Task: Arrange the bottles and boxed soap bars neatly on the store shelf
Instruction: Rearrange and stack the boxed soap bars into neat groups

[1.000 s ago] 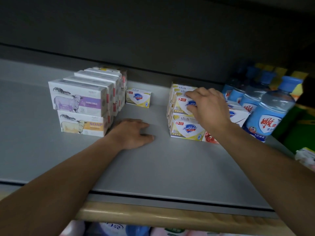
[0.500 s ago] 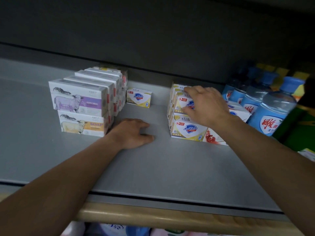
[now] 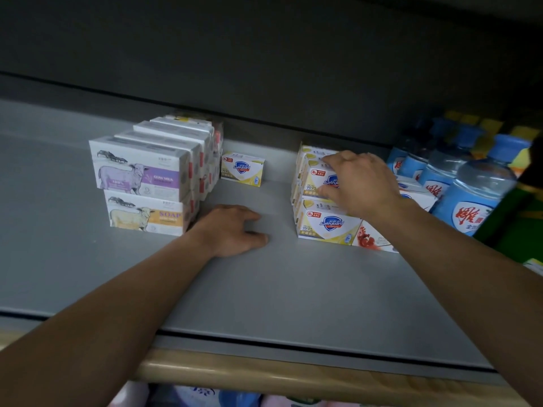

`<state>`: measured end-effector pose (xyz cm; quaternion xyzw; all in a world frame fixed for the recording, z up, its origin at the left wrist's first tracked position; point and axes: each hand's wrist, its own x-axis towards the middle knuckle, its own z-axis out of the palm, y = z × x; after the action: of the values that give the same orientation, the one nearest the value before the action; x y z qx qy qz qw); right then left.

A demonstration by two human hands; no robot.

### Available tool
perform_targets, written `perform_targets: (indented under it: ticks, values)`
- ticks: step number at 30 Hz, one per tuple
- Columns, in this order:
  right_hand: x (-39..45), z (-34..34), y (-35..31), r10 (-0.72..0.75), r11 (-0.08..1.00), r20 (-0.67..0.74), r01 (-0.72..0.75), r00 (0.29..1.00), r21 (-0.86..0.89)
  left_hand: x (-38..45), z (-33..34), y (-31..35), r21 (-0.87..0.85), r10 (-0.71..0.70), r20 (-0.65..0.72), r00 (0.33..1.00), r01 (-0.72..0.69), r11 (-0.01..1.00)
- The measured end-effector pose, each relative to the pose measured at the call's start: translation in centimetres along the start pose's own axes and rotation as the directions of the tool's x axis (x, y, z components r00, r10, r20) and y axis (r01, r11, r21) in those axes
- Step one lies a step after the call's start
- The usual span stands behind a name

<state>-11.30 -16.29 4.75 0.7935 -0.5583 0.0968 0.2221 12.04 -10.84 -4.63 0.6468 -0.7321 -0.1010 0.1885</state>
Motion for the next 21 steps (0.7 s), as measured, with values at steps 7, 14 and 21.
perform_targets:
  ticks: [7,14,21]
  values:
    - [-0.3,-0.8,0.0,-0.022,0.998,0.05,0.019,0.998,0.059,-0.2,-0.5,0.4,-0.047,-0.019,0.01,1.0,0.019,0.999]
    - [1.4,-3.5,-4.5,-0.072,0.897,-0.233,0.165,0.97,0.409,-0.7,-1.5,0.3,-0.243,-0.088,-0.068,0.994,0.069,0.968]
    - [8.0,0.8,-10.9,-0.082,0.866,0.001,0.071,0.997,0.496,-1.2,-1.6,-0.2,-0.358,-0.126,-0.146,0.981,0.066,0.931]
